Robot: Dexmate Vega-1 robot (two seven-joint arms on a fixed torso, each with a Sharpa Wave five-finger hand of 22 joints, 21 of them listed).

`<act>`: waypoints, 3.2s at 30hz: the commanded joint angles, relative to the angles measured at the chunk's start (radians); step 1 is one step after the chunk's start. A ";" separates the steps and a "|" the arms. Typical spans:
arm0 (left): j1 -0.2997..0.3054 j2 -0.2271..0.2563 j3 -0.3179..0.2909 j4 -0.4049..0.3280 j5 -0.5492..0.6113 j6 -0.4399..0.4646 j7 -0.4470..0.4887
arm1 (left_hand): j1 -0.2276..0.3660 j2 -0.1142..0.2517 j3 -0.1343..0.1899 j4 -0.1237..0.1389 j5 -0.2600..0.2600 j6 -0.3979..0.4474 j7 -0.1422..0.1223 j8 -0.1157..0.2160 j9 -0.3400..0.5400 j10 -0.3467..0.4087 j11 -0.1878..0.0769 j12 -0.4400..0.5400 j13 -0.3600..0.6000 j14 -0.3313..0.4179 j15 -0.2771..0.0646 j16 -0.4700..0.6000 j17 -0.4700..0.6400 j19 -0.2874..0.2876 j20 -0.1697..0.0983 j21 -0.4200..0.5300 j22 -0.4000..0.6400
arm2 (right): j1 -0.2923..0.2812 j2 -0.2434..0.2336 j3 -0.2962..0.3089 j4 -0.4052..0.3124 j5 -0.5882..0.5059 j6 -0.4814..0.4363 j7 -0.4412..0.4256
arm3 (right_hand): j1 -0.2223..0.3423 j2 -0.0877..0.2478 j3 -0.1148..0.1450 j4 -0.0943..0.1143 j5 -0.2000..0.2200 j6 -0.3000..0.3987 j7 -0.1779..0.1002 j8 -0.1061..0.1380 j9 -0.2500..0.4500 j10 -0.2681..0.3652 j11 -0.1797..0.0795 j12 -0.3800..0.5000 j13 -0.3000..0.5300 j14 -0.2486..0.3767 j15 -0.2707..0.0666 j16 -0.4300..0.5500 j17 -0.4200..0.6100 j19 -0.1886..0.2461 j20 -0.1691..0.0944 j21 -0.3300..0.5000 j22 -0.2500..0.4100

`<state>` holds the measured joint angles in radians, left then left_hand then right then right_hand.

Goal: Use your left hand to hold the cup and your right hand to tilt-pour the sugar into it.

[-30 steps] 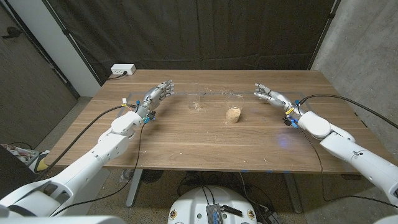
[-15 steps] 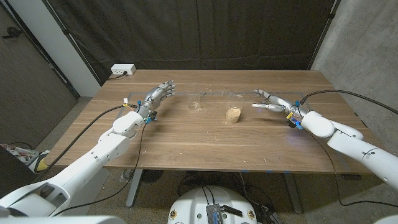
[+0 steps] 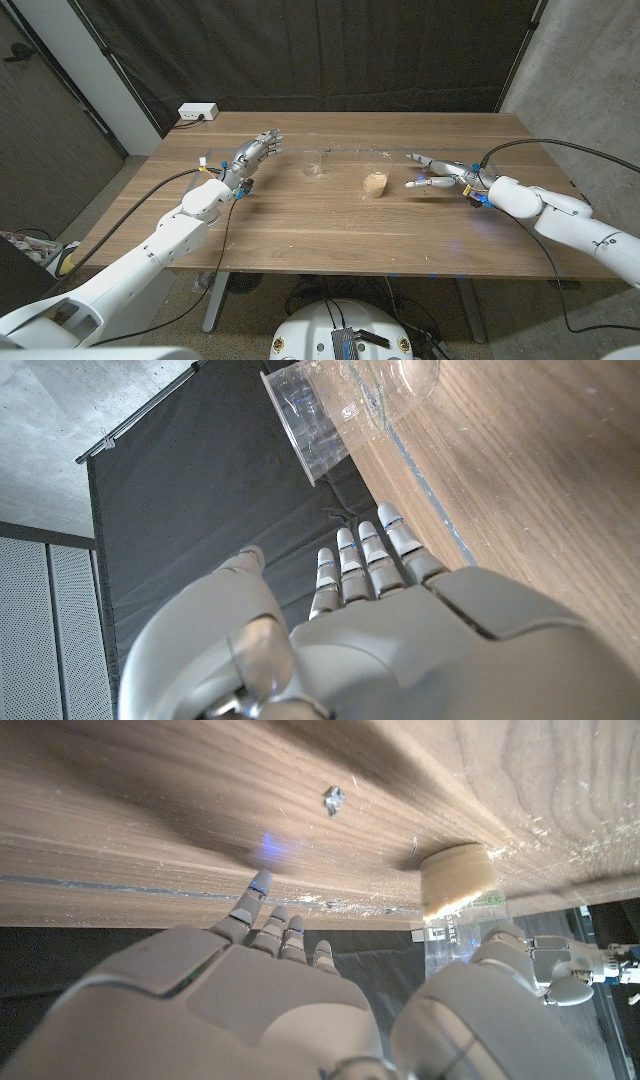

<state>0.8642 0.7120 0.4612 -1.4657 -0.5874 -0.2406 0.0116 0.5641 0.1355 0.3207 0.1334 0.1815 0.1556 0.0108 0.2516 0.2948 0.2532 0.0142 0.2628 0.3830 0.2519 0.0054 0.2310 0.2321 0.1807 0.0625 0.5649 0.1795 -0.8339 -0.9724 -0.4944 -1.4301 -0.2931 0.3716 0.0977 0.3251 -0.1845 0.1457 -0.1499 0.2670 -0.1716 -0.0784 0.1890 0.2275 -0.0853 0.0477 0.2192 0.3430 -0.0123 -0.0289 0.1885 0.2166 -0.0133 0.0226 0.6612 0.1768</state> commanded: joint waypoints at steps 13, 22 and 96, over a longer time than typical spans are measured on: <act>0.020 0.048 0.000 -0.057 -0.007 0.023 0.036 | -0.001 -0.006 0.003 -0.011 0.004 0.014 0.003 0.004 0.002 0.013 0.000 0.004 0.005 0.012 -0.006 0.007 -0.001 0.011 -0.006 -0.007 0.001 | 0.006 0.016 -0.019 -0.061 -0.034 -0.046 0.078 | 0.031 0.020 -0.011 -0.002 0.020 -0.061 0.015 0.010 -0.003 0.006 0.004 0.006 -0.007 0.007 -0.011 0.007 -0.010 0.001 0.025 -0.016 0.000; 0.021 0.051 -0.004 -0.027 -0.020 -0.006 0.011 | -0.002 -0.006 0.004 -0.013 0.004 0.017 0.004 0.005 0.001 0.015 -0.002 0.004 0.006 0.013 -0.007 0.007 -0.003 0.014 -0.007 -0.010 0.001 | -0.002 0.049 -0.021 -0.096 -0.003 -0.096 0.091 | 0.045 0.033 -0.010 -0.001 0.025 -0.066 0.020 0.011 -0.005 -0.005 0.012 0.003 -0.011 -0.003 0.001 0.004 -0.014 -0.010 0.041 -0.028 0.001; 0.033 0.035 -0.025 0.107 -0.058 -0.123 -0.095 | -0.016 -0.005 0.015 -0.023 0.005 0.024 0.009 0.002 0.000 0.025 -0.002 0.000 0.012 0.024 -0.013 0.005 -0.009 0.021 -0.012 -0.041 0.002 | -0.109 0.306 -0.057 -0.123 0.294 -0.234 -0.102 | 0.132 0.131 0.025 0.011 0.004 -0.014 0.038 0.039 -0.008 0.005 0.029 0.025 -0.024 0.014 0.046 0.025 -0.018 -0.004 0.106 -0.075 0.005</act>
<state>0.9037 0.7502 0.4346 -1.3693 -0.6450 -0.3626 -0.0729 0.5474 0.1297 0.3300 0.1158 0.1815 0.1753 0.0196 0.2516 0.2926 0.2781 0.0109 0.2627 0.3924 0.2678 -0.0106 0.2310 0.2231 0.1927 0.0501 0.5259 0.1791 -0.9265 -0.7169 -0.5476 -1.6017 -0.0581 0.1005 0.0415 0.4511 -0.0584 0.1646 -0.1407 0.2748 -0.1735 -0.0446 0.2187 0.2186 -0.0852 0.0763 0.2347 0.3154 -0.0034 0.0160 0.2078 0.1933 -0.0254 0.1147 0.5858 0.1786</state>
